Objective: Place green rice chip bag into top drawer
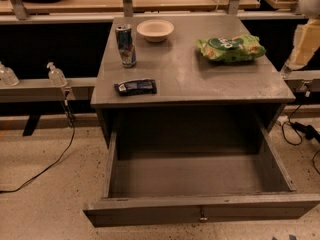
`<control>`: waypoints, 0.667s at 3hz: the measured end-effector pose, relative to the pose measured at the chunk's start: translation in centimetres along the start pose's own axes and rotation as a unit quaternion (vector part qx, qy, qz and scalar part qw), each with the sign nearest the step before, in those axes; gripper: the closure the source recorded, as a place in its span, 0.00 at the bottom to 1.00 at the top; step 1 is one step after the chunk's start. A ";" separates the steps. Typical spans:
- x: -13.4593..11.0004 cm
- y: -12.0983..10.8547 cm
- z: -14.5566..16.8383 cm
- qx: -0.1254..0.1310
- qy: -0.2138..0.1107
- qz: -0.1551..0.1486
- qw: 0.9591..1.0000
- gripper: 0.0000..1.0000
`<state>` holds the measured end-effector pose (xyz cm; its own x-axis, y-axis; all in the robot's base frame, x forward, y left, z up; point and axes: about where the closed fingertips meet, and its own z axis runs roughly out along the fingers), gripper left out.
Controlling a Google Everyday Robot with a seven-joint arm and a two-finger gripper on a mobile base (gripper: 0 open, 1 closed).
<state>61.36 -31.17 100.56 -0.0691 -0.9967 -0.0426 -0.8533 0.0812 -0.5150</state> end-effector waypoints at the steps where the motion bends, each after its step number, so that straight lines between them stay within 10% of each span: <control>1: -0.6 -1.0 0.1 0.014 -0.005 -0.002 1.000 0.00; 2: -1.3 0.0 1.4 0.026 -0.048 0.030 0.998 0.00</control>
Offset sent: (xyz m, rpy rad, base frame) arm 0.0403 0.0181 0.0160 0.2286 -0.3090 -0.0132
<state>62.17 -29.88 99.43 -0.0681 -0.9855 -0.1554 -0.8214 0.1438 -0.5519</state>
